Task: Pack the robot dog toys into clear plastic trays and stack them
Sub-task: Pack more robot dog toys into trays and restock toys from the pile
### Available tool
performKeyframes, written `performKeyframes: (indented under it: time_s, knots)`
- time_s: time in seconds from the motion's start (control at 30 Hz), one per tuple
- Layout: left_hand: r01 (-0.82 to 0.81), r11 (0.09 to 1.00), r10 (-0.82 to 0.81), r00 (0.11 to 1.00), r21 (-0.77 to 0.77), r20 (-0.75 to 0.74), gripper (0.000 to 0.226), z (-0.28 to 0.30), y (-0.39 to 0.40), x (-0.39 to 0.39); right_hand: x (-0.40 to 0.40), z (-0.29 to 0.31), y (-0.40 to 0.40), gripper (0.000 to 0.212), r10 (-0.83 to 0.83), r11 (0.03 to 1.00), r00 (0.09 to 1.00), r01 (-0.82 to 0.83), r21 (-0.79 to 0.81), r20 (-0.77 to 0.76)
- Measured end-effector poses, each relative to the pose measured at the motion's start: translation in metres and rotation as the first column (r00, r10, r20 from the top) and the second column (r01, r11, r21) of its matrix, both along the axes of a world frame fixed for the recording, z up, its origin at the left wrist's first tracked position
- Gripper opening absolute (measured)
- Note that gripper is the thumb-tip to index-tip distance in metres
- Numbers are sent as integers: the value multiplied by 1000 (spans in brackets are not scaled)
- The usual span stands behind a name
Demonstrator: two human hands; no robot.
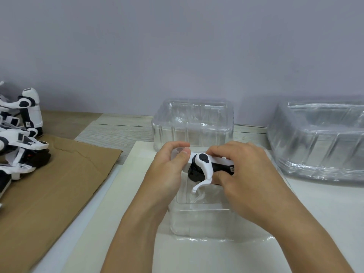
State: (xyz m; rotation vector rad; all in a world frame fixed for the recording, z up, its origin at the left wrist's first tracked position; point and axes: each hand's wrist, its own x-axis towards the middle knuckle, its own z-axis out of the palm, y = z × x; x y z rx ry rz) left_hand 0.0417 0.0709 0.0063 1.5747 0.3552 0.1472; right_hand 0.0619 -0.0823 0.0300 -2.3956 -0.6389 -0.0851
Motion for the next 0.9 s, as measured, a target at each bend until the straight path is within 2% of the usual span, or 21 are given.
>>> performKeyframes:
  time_s: [0.1,0.23,0.4,0.63,0.9]
  knots:
    - [0,1000,0,1000,17,3,11,-2,1,0,-1,-1,0,21,-8,1000,1000,8,-12,1]
    - [-10,999,10,1000,43,-6,23,-8,4,1,-1,-1,2,18,-19,999,1000,19,-29,9]
    - [-5,999,5,1000,54,-1,19,-8,4,1,-1,-2,2,17,-25,1000,1000,25,-12,11]
    - [-11,991,12,1000,133,-10,28,-8,3,2,-2,-4,6,14,-47,996,999,48,-81,14]
    - [-42,998,40,998,-51,-40,36,-4,2,0,-2,-2,5,16,-35,997,999,35,-66,3]
